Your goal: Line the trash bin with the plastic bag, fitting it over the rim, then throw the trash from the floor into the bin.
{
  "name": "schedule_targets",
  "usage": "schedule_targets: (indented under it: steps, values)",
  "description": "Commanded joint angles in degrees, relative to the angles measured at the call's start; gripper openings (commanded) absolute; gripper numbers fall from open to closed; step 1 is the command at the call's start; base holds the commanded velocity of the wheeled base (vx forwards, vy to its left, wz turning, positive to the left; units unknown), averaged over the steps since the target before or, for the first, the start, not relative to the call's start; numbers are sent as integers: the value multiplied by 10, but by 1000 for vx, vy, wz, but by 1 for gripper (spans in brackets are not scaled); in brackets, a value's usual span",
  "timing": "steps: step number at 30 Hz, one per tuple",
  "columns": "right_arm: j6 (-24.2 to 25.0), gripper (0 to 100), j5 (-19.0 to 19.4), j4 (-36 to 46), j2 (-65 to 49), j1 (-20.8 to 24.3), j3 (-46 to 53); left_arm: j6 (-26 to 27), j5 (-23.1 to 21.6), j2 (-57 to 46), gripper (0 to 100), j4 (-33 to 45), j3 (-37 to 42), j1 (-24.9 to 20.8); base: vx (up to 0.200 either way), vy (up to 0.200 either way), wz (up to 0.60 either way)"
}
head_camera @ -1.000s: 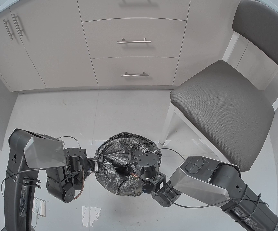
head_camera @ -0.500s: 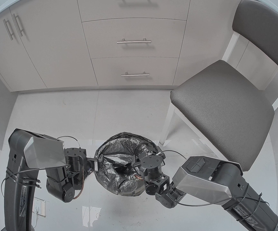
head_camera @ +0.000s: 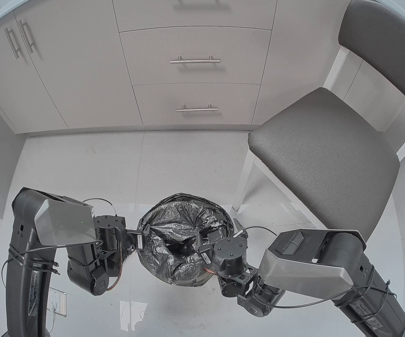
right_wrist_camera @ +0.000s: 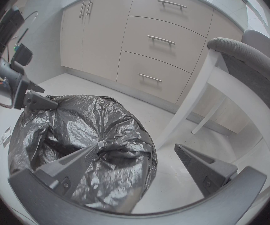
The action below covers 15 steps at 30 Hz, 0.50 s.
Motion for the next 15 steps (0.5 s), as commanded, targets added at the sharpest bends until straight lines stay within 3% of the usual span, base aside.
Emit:
schedule_targets:
  steps: [1,15]
  values:
    - [1,100,-2,-54,-6,13,80,1,2,1,100,-2,0,-1,0,0,0]
    - [1,100,-2,-75,17,22,90,3,4,5,100,-2,-1,-2,0,0,0]
